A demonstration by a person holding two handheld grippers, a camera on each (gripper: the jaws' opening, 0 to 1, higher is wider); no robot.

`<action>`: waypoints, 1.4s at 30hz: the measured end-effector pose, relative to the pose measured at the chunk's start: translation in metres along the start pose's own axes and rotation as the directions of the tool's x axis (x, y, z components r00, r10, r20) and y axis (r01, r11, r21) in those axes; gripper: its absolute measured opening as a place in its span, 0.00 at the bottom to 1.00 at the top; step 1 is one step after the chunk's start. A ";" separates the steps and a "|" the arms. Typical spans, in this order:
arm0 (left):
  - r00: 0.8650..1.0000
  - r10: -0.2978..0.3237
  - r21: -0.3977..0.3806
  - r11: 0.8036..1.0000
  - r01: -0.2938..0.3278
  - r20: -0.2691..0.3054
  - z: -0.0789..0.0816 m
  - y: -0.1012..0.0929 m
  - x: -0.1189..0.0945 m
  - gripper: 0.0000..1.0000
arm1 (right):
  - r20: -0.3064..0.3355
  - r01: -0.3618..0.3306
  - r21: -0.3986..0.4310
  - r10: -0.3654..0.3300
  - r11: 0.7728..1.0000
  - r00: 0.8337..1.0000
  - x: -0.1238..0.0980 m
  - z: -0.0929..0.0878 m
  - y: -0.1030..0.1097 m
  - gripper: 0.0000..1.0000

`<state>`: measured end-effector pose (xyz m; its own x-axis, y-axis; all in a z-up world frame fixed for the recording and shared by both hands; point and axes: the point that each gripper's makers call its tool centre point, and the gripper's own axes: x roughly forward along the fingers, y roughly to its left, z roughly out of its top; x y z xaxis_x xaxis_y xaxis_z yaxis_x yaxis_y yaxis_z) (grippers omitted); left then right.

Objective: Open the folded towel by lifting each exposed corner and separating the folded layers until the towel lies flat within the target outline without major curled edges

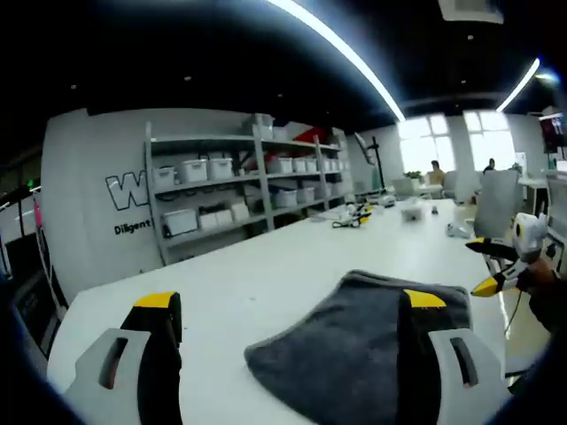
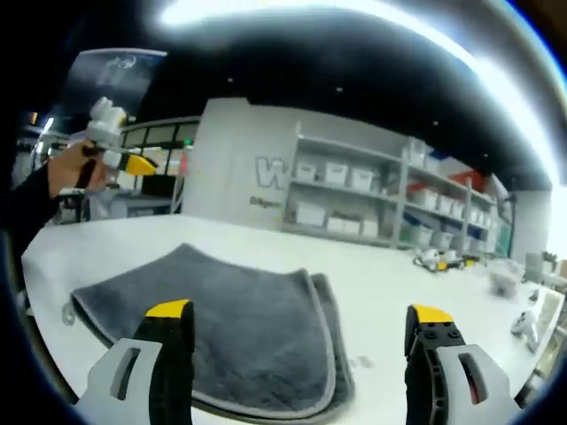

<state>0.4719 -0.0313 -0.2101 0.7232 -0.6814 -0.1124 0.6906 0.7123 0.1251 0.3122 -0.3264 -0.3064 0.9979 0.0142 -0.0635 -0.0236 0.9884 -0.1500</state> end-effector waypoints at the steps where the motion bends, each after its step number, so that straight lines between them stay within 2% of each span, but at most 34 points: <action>1: 1.000 0.003 -0.008 1.000 -0.003 0.001 -0.004 0.002 -0.006 1.00 | -0.001 -0.001 -0.001 0.001 1.000 1.000 0.000 0.000 0.000 1.00; 11: 0.996 0.092 -0.056 0.994 -0.091 0.015 -0.050 0.008 -0.073 1.00 | -0.019 -0.013 -0.007 0.013 1.000 1.000 0.000 -0.016 0.009 1.00; 18: 0.994 0.109 -0.112 0.988 -0.110 -0.008 -0.074 0.013 -0.094 1.00 | -0.046 -0.034 -0.009 0.033 0.999 0.998 -0.003 -0.031 0.016 1.00; 22: 0.995 0.095 -0.116 0.989 -0.096 -0.015 -0.079 0.008 -0.098 1.00 | -0.062 -0.048 -0.025 0.047 0.999 0.997 -0.004 -0.037 0.016 0.99; 27: 0.997 0.075 -0.107 0.991 -0.076 -0.014 -0.078 0.003 -0.098 1.00 | -0.088 -0.053 -0.040 0.050 0.998 0.995 -0.008 -0.045 0.017 0.99; 29: 0.997 0.073 -0.110 0.991 -0.073 -0.002 -0.078 0.000 -0.093 1.00 | -0.105 -0.058 -0.040 0.053 0.998 0.993 -0.010 -0.048 0.017 0.99; 30: 0.996 0.090 -0.090 0.992 -0.087 0.025 -0.074 0.000 -0.087 1.00 | -0.108 -0.057 -0.039 0.052 0.998 0.993 -0.011 -0.048 0.017 0.99; 31: 0.996 0.085 -0.075 0.994 -0.083 0.025 -0.075 -0.005 -0.083 1.00 | -0.108 -0.058 -0.038 0.054 0.998 0.993 -0.013 -0.047 0.018 0.99; 34: 0.999 -0.001 -0.043 0.999 -0.001 -0.037 -0.084 -0.025 -0.068 1.00 | -0.115 -0.088 -0.047 0.082 0.995 0.990 -0.018 -0.049 0.021 0.99; 36: 0.995 -0.056 -0.027 0.998 0.054 -0.087 -0.090 -0.038 -0.058 1.00 | -0.124 -0.092 -0.055 0.085 0.994 0.989 -0.021 -0.053 0.019 0.99; 39: 0.992 -0.080 0.021 0.996 0.082 -0.095 -0.081 -0.044 -0.040 1.00 | -0.131 -0.084 -0.037 0.079 0.996 0.988 -0.027 -0.060 0.011 0.99; 42: 0.984 -0.154 0.038 0.987 0.157 -0.089 -0.065 -0.054 -0.025 1.00 | -0.117 -0.089 -0.001 0.088 0.996 0.989 -0.032 -0.056 0.010 0.99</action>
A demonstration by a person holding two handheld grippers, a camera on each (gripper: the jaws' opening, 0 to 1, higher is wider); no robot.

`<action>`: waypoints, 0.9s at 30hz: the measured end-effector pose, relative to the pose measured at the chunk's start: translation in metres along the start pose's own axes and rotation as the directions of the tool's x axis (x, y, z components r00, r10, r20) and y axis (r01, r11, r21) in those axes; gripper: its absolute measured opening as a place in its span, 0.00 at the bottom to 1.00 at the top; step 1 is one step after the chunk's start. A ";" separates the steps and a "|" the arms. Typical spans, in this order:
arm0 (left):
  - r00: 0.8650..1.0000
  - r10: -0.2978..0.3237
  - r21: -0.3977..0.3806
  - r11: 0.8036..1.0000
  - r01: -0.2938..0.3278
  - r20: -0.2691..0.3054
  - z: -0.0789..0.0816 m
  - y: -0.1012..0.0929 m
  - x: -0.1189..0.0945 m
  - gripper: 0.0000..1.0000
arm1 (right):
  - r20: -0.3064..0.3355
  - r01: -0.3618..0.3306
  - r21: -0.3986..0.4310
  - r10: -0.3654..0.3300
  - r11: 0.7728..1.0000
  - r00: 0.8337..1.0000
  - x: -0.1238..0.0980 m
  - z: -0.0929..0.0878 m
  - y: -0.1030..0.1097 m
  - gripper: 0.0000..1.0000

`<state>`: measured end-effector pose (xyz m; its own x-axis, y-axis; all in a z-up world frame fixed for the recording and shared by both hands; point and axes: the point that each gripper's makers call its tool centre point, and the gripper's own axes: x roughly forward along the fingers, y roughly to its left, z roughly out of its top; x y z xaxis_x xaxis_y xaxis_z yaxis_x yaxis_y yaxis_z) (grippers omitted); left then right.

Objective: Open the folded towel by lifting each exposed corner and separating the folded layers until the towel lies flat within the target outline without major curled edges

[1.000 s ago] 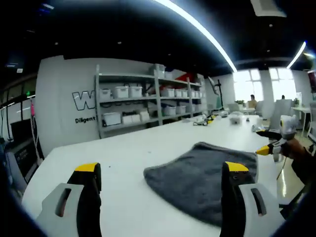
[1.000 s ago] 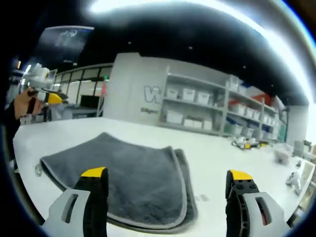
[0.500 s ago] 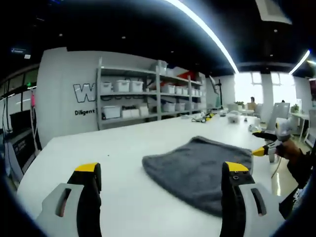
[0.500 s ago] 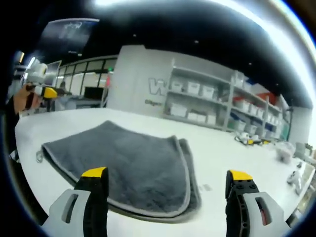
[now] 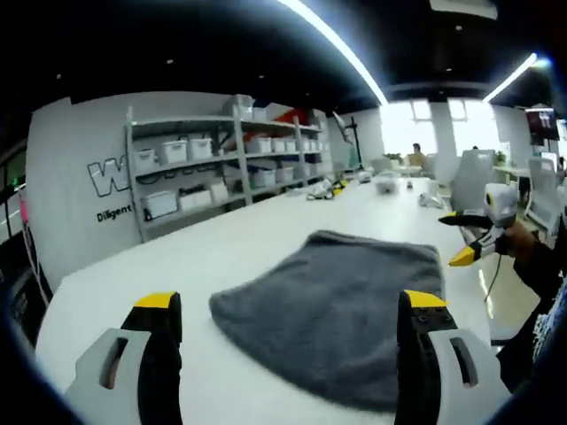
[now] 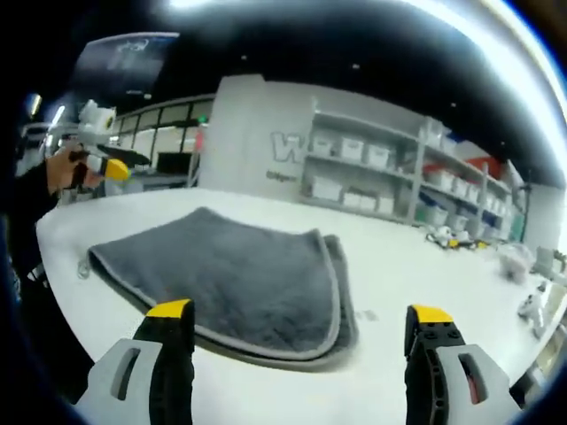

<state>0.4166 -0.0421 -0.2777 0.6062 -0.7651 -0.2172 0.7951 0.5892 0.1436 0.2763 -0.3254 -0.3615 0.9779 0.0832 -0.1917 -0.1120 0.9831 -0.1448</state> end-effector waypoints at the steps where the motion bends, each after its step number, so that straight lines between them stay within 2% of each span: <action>1: 1.000 -0.014 0.015 1.000 0.014 -0.004 0.006 -0.001 0.004 1.00 | 0.002 0.003 0.002 -0.003 1.000 1.000 -0.001 0.001 0.000 0.99; 5: 0.995 -0.080 0.105 0.991 0.085 -0.054 0.021 -0.012 0.018 1.00 | 0.001 0.015 -0.010 -0.015 1.000 1.000 -0.002 0.002 -0.003 0.99; 9: 0.990 -0.123 0.121 0.984 0.131 -0.068 0.040 -0.024 0.029 1.00 | -0.003 0.032 0.003 -0.032 0.999 0.999 0.000 -0.001 -0.009 0.99; 14: 0.985 -0.140 0.192 0.969 0.157 -0.099 0.060 -0.027 0.048 1.00 | 0.017 0.062 0.049 -0.063 0.997 0.998 -0.001 0.001 -0.019 0.99; 16: 0.978 -0.176 0.225 0.954 0.198 -0.114 0.068 -0.034 0.058 1.00 | 0.018 0.063 0.050 -0.064 0.997 0.998 -0.002 0.002 -0.021 0.99; 19: 0.970 -0.197 0.248 0.942 0.227 -0.142 0.075 -0.039 0.074 1.00 | 0.024 0.075 0.049 -0.076 0.996 0.997 -0.005 0.003 -0.024 0.97; 21: 0.955 -0.229 0.229 0.935 0.269 -0.187 0.075 -0.045 0.084 1.00 | 0.022 0.077 0.057 -0.078 0.995 0.997 -0.005 0.002 -0.026 0.93; 23: 0.956 -0.215 0.232 0.937 0.260 -0.202 0.081 -0.042 0.098 1.00 | 0.021 0.080 0.065 -0.082 0.995 0.996 -0.005 0.002 -0.028 0.92; 25: 0.950 -0.213 0.287 0.918 0.275 -0.227 0.085 -0.040 0.112 1.00 | 0.030 0.087 0.070 -0.089 0.994 0.996 -0.005 0.003 -0.029 0.92; 27: 0.948 -0.210 0.284 0.918 0.275 -0.240 0.088 -0.039 0.124 1.00 | 0.039 0.078 0.071 -0.081 0.994 0.996 -0.006 0.006 -0.028 0.88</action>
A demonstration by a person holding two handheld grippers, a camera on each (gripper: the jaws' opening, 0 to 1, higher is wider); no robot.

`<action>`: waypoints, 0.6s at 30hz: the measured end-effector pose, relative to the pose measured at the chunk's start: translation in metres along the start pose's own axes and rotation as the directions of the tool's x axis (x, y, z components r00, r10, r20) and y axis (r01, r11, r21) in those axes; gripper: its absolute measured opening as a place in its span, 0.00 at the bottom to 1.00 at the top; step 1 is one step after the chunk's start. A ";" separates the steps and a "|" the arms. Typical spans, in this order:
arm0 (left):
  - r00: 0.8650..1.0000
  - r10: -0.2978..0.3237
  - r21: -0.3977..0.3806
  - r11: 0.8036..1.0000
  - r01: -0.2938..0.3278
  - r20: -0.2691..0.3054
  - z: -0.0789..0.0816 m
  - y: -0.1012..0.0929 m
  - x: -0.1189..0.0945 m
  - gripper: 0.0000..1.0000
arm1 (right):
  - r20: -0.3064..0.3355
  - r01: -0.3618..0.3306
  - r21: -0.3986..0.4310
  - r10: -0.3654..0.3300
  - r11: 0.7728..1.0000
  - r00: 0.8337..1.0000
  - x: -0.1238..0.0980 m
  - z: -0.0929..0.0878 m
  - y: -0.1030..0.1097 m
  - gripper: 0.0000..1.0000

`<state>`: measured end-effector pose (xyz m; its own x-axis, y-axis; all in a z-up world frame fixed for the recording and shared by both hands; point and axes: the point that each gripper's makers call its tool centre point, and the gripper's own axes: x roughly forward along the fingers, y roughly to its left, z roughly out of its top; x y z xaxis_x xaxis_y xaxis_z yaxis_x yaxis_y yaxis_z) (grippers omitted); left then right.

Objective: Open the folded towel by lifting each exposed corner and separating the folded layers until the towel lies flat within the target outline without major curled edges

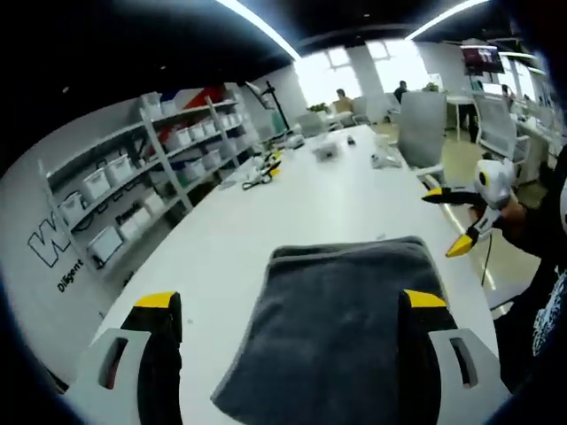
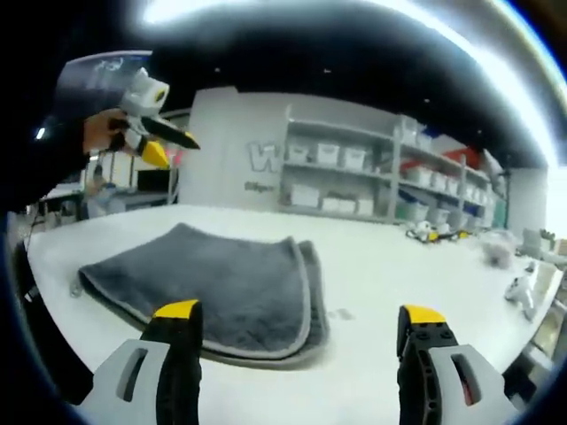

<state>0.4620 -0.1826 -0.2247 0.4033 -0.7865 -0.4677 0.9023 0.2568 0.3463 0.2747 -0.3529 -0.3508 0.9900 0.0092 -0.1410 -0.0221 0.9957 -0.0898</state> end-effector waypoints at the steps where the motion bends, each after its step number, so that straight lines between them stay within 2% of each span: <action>1: 1.000 -0.013 0.003 1.000 0.013 -0.008 0.002 0.000 0.004 1.00 | 0.002 -0.003 0.003 0.003 1.000 1.000 0.000 0.001 0.000 0.87; 3: 0.999 -0.044 0.000 0.999 0.044 -0.013 0.007 -0.001 0.012 1.00 | 0.007 -0.003 0.006 0.003 1.000 1.000 -0.001 0.002 0.000 0.86; 8: 0.997 -0.074 0.035 0.997 0.075 -0.033 0.014 -0.002 0.025 1.00 | 0.012 -0.019 0.011 0.019 1.000 1.000 -0.003 0.004 0.000 0.78; 11: 0.996 -0.078 0.029 0.996 0.079 -0.047 0.017 0.001 0.032 1.00 | 0.044 -0.020 0.002 0.019 1.000 0.999 -0.002 0.010 0.000 0.69; 14: 0.994 -0.087 0.017 0.996 0.089 -0.063 0.016 0.008 0.039 1.00 | 0.064 -0.022 0.011 0.022 1.000 0.998 -0.002 0.016 -0.001 0.65; 18: 0.989 -0.114 0.103 0.987 0.124 -0.099 0.014 0.016 0.051 1.00 | 0.062 -0.024 0.013 0.023 1.000 0.998 0.001 0.016 0.001 0.62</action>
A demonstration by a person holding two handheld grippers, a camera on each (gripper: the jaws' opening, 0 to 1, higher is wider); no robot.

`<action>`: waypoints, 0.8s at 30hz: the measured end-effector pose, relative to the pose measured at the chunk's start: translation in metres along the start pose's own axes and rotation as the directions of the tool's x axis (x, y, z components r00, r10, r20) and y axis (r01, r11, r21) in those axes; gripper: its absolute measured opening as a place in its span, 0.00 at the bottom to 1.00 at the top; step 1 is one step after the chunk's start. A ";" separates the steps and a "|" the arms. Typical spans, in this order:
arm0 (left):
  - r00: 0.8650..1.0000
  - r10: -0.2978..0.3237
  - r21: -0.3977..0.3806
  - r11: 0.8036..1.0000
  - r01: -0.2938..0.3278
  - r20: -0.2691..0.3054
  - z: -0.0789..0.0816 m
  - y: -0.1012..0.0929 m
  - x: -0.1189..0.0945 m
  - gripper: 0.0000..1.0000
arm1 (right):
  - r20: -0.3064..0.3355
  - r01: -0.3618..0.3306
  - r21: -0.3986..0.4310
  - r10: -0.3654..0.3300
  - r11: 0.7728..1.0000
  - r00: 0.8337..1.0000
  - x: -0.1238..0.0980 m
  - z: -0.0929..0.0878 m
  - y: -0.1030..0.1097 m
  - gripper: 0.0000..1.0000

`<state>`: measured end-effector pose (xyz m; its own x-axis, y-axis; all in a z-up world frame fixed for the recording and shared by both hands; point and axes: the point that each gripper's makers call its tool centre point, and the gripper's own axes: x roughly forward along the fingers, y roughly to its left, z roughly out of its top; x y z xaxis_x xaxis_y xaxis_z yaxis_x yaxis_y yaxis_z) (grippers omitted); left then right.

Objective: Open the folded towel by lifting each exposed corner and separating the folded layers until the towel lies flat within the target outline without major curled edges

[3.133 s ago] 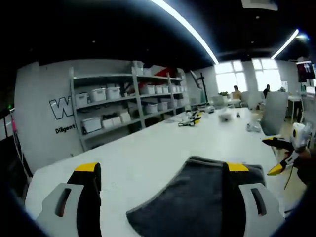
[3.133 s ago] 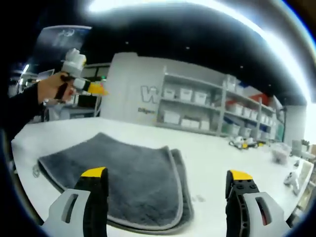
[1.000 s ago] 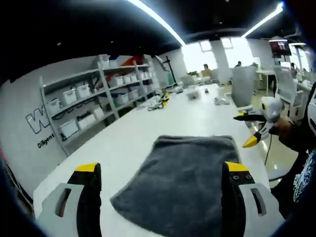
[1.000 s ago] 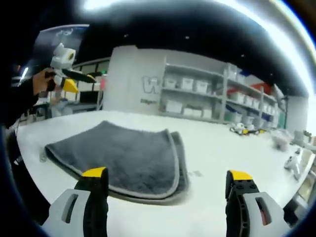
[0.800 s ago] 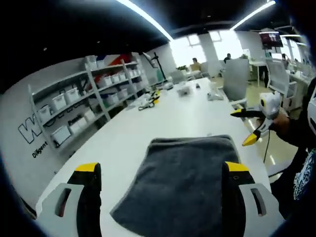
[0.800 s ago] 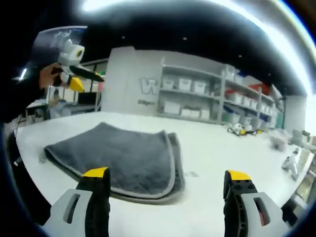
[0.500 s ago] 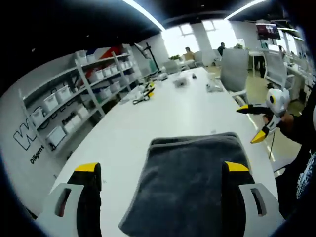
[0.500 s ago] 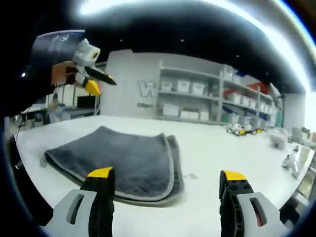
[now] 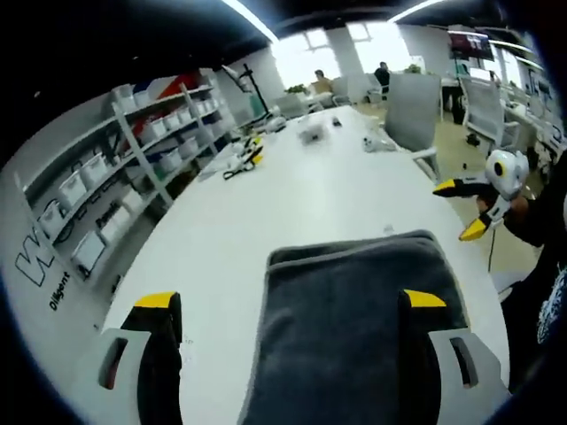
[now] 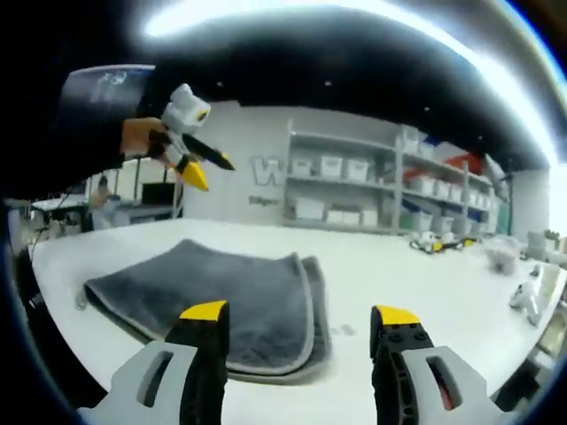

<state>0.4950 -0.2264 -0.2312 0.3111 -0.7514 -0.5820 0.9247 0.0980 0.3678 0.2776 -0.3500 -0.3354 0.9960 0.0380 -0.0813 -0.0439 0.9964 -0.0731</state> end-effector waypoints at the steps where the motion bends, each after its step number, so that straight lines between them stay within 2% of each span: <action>1: 1.000 -0.002 0.008 1.000 0.002 -0.003 0.001 0.003 0.003 1.00 | -0.005 -0.003 0.004 0.003 1.000 1.000 0.001 -0.001 0.000 0.62; 3: 0.999 -0.031 -0.004 1.000 0.031 -0.038 -0.003 0.005 0.010 1.00 | -0.014 -0.006 0.015 0.007 1.000 1.000 0.004 -0.004 0.001 0.61; 4: 0.997 -0.025 -0.054 0.998 0.021 -0.073 -0.007 0.010 0.015 1.00 | -0.020 -0.005 0.023 0.005 1.000 1.000 0.006 -0.006 0.001 0.61; 6: 0.995 -0.048 -0.076 0.996 0.041 -0.086 -0.007 0.013 0.023 0.99 | -0.025 -0.006 0.034 0.007 0.999 1.000 0.007 -0.008 0.001 0.58; 9: 0.994 -0.064 -0.053 0.997 0.060 -0.094 -0.005 0.018 0.031 0.97 | -0.025 -0.014 0.044 0.015 0.999 1.000 0.008 -0.008 0.004 0.55; 12: 0.992 -0.073 0.038 0.996 0.078 -0.107 -0.007 0.016 0.036 0.94 | -0.024 -0.018 0.045 0.019 0.999 1.000 0.008 -0.008 0.004 0.54; 13: 0.991 -0.074 0.043 0.996 0.079 -0.112 -0.009 0.012 0.038 0.93 | -0.024 -0.017 0.048 0.019 0.999 1.000 0.009 -0.008 0.004 0.53; 17: 0.990 -0.072 0.052 0.996 0.079 -0.120 -0.010 0.014 0.052 0.91 | -0.040 -0.018 0.053 0.020 0.998 0.999 0.010 -0.017 0.002 0.48; 22: 0.984 -0.063 0.053 0.996 0.073 -0.166 -0.018 0.016 0.069 0.94 | -0.053 -0.020 0.073 0.024 0.997 0.998 0.008 -0.025 0.003 0.46; 24: 0.979 -0.082 0.077 0.992 0.098 -0.187 -0.020 0.012 0.074 0.94 | -0.055 -0.019 0.082 0.023 0.996 0.998 0.009 -0.028 0.002 0.45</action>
<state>0.5335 -0.2675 -0.2847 0.2697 -0.6216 -0.7355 0.9311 -0.0265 0.3638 0.2839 -0.3495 -0.3639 0.9888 0.0570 -0.1377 -0.0561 0.9984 0.0106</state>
